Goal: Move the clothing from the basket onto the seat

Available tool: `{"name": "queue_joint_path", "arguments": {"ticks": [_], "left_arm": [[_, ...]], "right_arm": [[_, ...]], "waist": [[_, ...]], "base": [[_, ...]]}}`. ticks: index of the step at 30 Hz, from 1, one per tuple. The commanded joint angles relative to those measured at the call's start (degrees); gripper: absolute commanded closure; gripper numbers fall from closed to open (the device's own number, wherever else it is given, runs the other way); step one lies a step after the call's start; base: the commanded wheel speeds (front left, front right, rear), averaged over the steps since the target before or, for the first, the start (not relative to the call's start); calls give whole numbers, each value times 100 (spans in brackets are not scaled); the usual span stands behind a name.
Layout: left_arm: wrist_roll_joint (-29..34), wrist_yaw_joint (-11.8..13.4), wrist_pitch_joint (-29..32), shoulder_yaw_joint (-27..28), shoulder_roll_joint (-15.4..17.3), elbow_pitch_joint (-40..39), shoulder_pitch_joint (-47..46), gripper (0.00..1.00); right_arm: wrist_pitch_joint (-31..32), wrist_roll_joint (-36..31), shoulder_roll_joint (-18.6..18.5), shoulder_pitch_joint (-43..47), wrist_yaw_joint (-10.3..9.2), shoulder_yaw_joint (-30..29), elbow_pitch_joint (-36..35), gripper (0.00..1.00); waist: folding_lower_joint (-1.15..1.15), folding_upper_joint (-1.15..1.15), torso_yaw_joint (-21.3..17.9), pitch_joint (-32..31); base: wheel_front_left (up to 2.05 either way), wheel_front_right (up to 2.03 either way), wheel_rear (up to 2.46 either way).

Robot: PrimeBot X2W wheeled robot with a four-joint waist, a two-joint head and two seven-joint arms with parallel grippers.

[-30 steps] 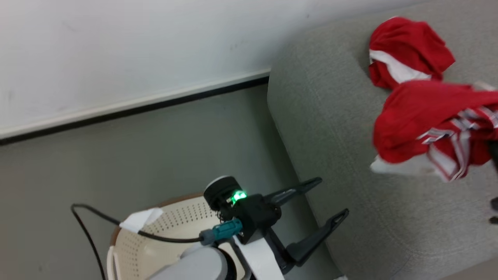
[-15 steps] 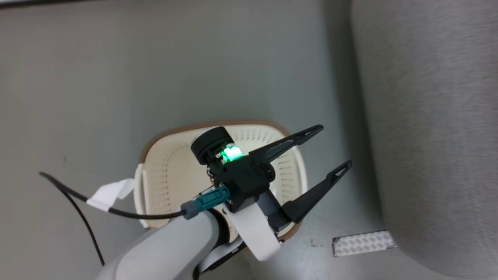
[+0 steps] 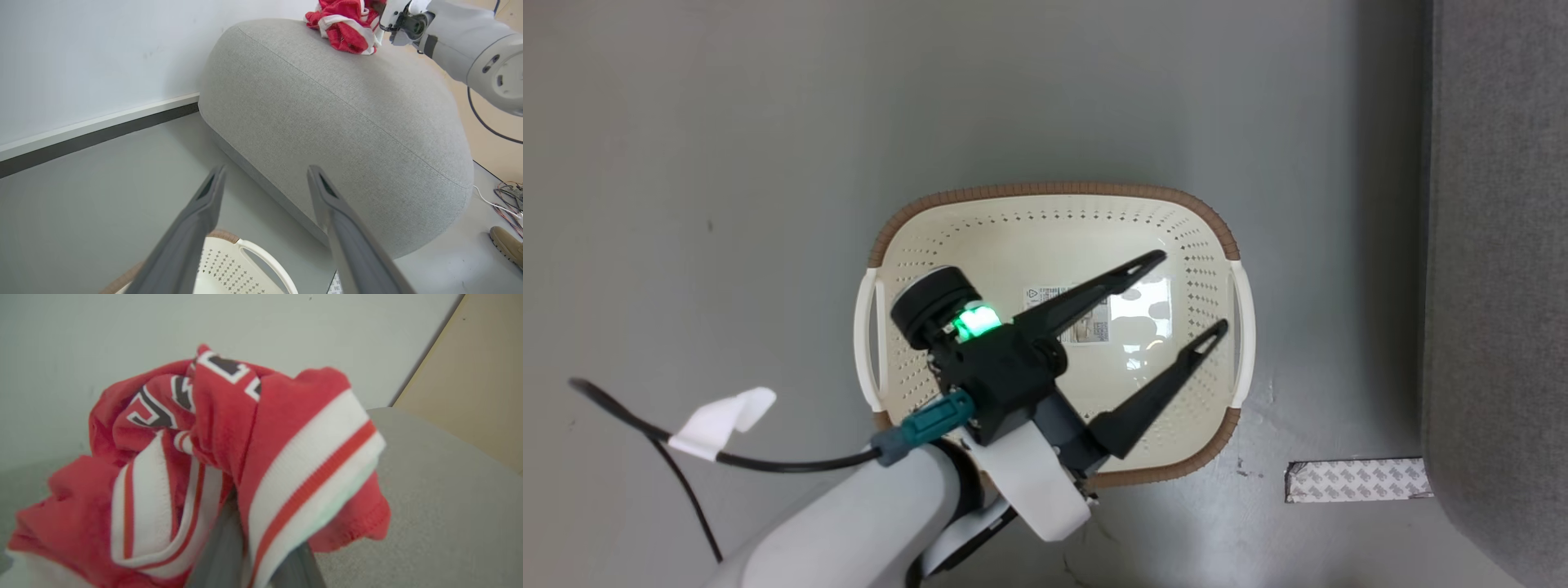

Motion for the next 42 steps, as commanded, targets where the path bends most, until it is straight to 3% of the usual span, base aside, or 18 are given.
{"name": "queue_joint_path", "arguments": {"ticks": [1,2,3,4,5,6,12,20,26,34,42], "left_arm": [[41,30,-30,32,65,34,68,0],[11,54,-46,41,65,52,100,0],[-19,65,-55,49,77,71,130,0],[-44,92,-63,64,98,89,168,0],[-67,109,-74,82,123,100,206,0],[-98,131,-88,102,144,121,238,0],[-350,212,-258,230,193,417,492,0],[-728,334,-659,405,169,995,1048,0],[-1054,572,-964,709,156,1457,1628,0],[-1367,865,-1146,1298,46,1783,2423,0],[-1092,1014,-1153,2064,-181,1873,3219,0]], "right_arm": [[-87,-132,110,88,-15,-116,31,100],[-146,-174,237,85,-15,-202,35,100],[-195,-275,371,126,-15,-248,9,81],[-215,-363,511,185,-15,-261,-19,59],[-200,-438,611,229,-15,-240,-51,13],[-190,-491,660,262,-15,-223,-78,0],[-130,-560,859,728,-15,151,-252,0],[-912,-145,745,2269,-15,1147,-631,0],[-1584,312,994,3749,-15,1864,-1377,0],[-1734,637,1508,5269,-15,2865,-2250,0],[-1914,998,1942,6249,-15,3390,-2184,0]], "waist": [[-1,0,-42,-52],[-1,0,-64,-89],[-1,0,-88,-138],[-1,0,-115,-196],[-1,0,-142,-253],[-1,0,-168,-316],[-1,0,-302,-891],[-1,0,-277,-2053],[-1,0,-200,-2988],[-1,0,81,-3874],[-1,0,445,-4468]], "base": [[0,0,0],[0,0,0],[0,0,0],[0,0,0],[0,0,0],[0,0,0],[0,0,0],[0,0,0],[0,0,0],[0,0,0],[0,0,0]]}}
